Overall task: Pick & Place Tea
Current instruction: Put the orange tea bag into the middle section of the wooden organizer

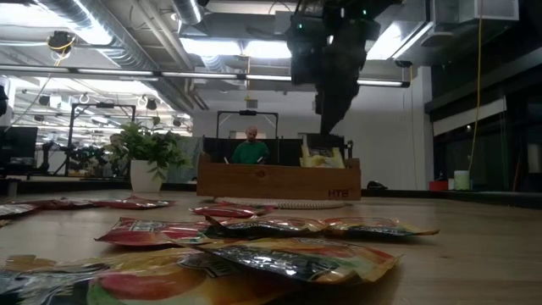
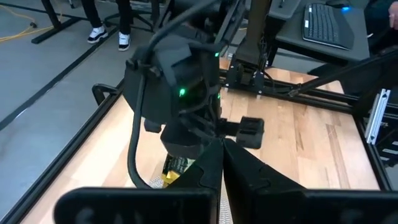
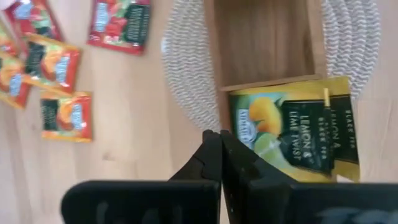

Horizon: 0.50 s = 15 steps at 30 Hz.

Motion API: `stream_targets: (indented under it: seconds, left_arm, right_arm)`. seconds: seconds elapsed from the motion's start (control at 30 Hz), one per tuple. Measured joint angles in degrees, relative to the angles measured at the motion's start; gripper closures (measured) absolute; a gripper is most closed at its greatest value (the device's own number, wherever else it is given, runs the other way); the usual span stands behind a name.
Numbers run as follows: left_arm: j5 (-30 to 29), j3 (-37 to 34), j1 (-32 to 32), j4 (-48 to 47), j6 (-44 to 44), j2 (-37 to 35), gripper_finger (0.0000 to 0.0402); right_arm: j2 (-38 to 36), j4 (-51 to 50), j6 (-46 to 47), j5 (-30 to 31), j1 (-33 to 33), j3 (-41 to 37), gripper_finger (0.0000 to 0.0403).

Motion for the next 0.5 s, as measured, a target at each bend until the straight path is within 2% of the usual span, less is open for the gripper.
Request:
stream_targets:
  seconds: [0.13,0.33,0.5]
  left_arm:
    - [-0.4,0.0,-1.3,-1.3,-0.6,0.0,0.0399]
    - [-7.1,0.0,-5.5,-1.4,-0.4,-0.4,0.0397]
    - [-9.0,-1.4,-8.5,-0.1,-0.6,-0.5,0.0396]
  right_arm:
    - [0.0,-2.2,0.1,0.0,2.5,2.2,0.0403]
    - [0.0,-2.4,3.1,0.1,8.1,2.4,0.0403]
    - [0.0,-2.1,6.0,0.9,12.9,2.4,0.0403]
